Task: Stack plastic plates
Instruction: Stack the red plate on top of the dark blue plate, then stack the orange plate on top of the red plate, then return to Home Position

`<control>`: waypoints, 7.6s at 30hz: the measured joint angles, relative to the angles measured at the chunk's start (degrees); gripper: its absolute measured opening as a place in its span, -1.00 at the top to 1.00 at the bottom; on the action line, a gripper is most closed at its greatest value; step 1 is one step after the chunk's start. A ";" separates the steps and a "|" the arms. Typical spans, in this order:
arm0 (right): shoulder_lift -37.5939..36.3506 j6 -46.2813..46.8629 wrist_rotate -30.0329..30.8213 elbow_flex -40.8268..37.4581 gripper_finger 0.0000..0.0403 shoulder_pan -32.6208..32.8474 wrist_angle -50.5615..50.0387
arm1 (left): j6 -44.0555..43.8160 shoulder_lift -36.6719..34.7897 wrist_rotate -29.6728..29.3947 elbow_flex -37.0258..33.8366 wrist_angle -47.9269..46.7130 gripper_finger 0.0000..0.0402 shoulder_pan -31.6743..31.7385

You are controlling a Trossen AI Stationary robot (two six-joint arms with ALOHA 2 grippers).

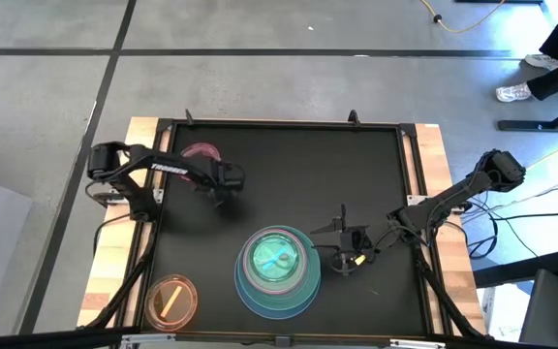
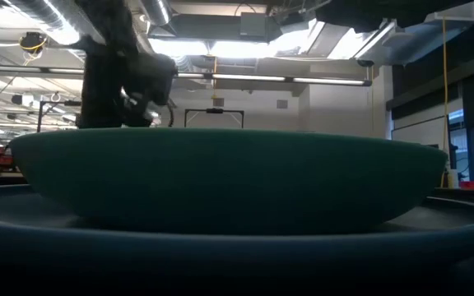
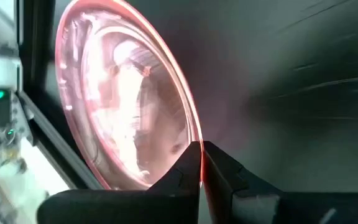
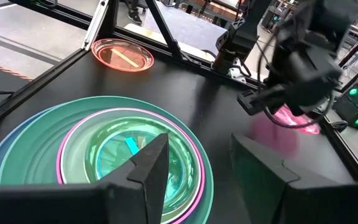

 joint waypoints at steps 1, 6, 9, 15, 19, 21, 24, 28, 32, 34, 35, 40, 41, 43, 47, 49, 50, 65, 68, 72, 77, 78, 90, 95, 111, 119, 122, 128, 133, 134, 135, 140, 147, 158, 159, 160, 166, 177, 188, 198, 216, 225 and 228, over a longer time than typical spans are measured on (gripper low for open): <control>0.00 0.00 0.00 0.00 0.17 0.00 0.00 | -1.30 -0.50 0.12 0.51 -0.64 0.98 -1.62; 0.00 0.00 0.01 0.00 0.17 -0.01 0.39 | -5.03 -1.49 1.56 5.14 -1.92 0.98 -10.44; 0.00 -0.03 0.19 0.00 0.17 -0.02 1.80 | -6.16 -1.62 2.29 8.95 -1.58 0.98 -15.88; 0.00 -1.82 0.61 0.00 0.17 0.00 5.58 | -8.45 -1.62 5.21 16.88 1.95 0.97 -26.50; 0.00 -4.65 -2.43 0.00 0.17 -0.02 7.88 | -7.00 -1.62 6.42 21.11 8.29 0.97 -33.53; 0.00 -5.18 -4.49 0.00 0.17 0.00 9.02 | -6.88 -1.62 6.46 22.62 11.60 0.97 -36.39; 0.00 -5.25 -7.22 0.00 0.17 0.00 10.11 | -5.87 -1.62 6.40 23.89 17.89 0.97 -40.01; 0.52 -1.64 -8.83 0.00 0.17 0.09 10.49 | -5.31 -1.60 6.51 23.89 26.89 0.97 -43.17; 2.48 0.86 -8.84 0.02 0.17 2.52 11.47 | -5.38 -1.45 6.26 23.89 31.62 0.97 -45.10; 3.40 0.94 -6.73 0.93 0.17 4.85 11.72 | -5.72 -0.83 6.20 23.89 32.90 0.97 -46.00; 3.76 0.93 -5.46 1.51 0.17 6.15 11.54 | -6.07 -0.33 6.20 23.89 33.08 0.97 -46.48; 5.00 0.05 -0.35 4.42 0.17 11.93 11.49 | -8.60 3.28 6.20 23.89 33.34 0.97 -47.95; 5.12 0.00 0.53 4.80 0.17 12.93 11.52 | -8.67 4.08 6.25 23.87 33.35 0.97 -48.15; 5.14 -0.04 2.35 5.01 0.17 14.81 11.50 | -8.30 5.44 6.47 23.87 33.95 0.97 -48.23; 5.11 -0.02 4.80 5.25 0.17 17.19 11.72 | -6.46 7.23 6.29 23.87 32.51 0.97 -47.76; 5.11 0.68 5.34 5.25 0.17 17.86 11.69 | -6.40 7.94 6.12 23.87 31.97 0.97 -47.22; 5.11 1.18 5.51 5.25 0.17 18.01 11.67 | -6.38 8.28 5.82 23.87 31.98 0.97 -46.79; 5.40 2.47 6.16 5.25 0.17 17.82 10.36 | -8.96 8.89 7.71 23.85 24.82 0.69 -44.24; 5.40 2.28 6.14 5.25 0.17 17.52 10.32 | -10.14 8.89 8.10 23.85 24.38 0.53 -44.07; 5.40 2.03 6.22 5.25 0.17 16.79 10.24 | -12.24 8.58 12.89 23.85 23.55 0.36 -44.04; 5.40 1.07 6.21 5.22 0.17 16.77 10.28 | -23.77 7.61 23.84 23.83 17.84 0.33 -43.31; 5.40 1.06 6.21 5.22 0.17 16.77 10.28 | -26.12 7.58 25.78 23.83 17.41 0.33 -43.39; 5.40 1.05 6.21 5.22 0.17 16.77 10.40 | -56.97 7.78 32.37 23.83 14.36 0.34 -54.95; 5.40 1.07 6.21 5.22 0.17 16.77 10.61 | -71.20 9.78 35.59 23.83 11.42 0.34 -58.57; 5.40 1.54 6.22 5.20 0.17 15.63 10.50 | -80.55 19.87 43.41 23.83 6.59 0.34 -58.85; 5.40 1.55 6.21 5.20 0.17 15.63 10.43 | -80.42 20.10 41.84 23.82 5.59 0.34 -59.24; 5.40 1.55 6.21 5.20 0.17 15.63 10.43 | -80.85 20.61 40.91 23.39 5.48 0.34 -59.82; 5.40 1.55 6.21 5.20 0.17 15.63 10.43 | -81.80 20.81 40.26 23.41 5.51 0.38 -60.41; 5.40 1.55 6.21 5.20 0.17 15.63 10.45 | -81.74 20.81 39.05 23.48 3.89 0.62 -60.98; 5.40 1.55 6.21 5.20 0.17 15.63 10.45 | -81.66 20.81 38.66 23.47 3.57 0.67 -61.01; 5.40 1.55 6.21 5.20 0.17 15.63 10.44 | -81.31 20.81 38.38 23.45 3.45 0.73 -61.01; 5.40 1.55 6.21 5.20 0.17 15.63 10.45 | -78.94 20.89 38.01 24.14 2.26 0.97 -61.01; 5.40 1.55 6.21 5.20 0.17 15.63 10.45 | -72.78 21.09 30.79 32.95 -8.35 0.99 -61.01; 5.40 1.55 6.21 5.20 0.17 15.63 10.46 | -47.44 21.00 1.68 50.07 -10.13 0.99 -58.88; 5.40 1.53 6.21 5.20 0.17 15.63 10.47 | -44.77 21.00 0.14 50.61 -9.22 0.98 -58.55; 5.40 1.53 6.21 5.20 0.17 15.63 10.45 | -42.32 21.00 -1.30 50.90 -8.20 0.98 -58.19; 5.40 1.53 6.21 5.20 0.17 15.63 10.42 | -29.28 20.94 -5.59 48.99 -0.06 0.98 -55.50; 5.40 1.51 6.21 5.20 0.17 15.63 10.32 | -22.47 20.91 -5.22 40.19 11.96 0.97 -50.37; 5.40 1.51 6.21 5.20 0.17 15.63 9.84 | -26.51 20.91 1.00 38.97 12.76 0.65 -47.29; 5.40 1.51 6.20 5.20 0.17 15.64 9.81 | -15.50 20.85 1.60 46.59 8.58 0.61 -48.68; 5.40 2.86 9.70 5.20 0.17 15.63 8.98 | -16.06 -1.00 -5.65 30.23 5.35 0.61 -50.00; 5.40 10.93 2.92 4.14 0.17 9.67 4.31 | -14.02 -17.32 -2.44 4.13 30.79 0.61 -48.54; 4.95 13.00 0.38 2.74 0.17 4.80 2.69 | -11.01 -21.20 -2.99 -2.94 38.61 0.61 -47.94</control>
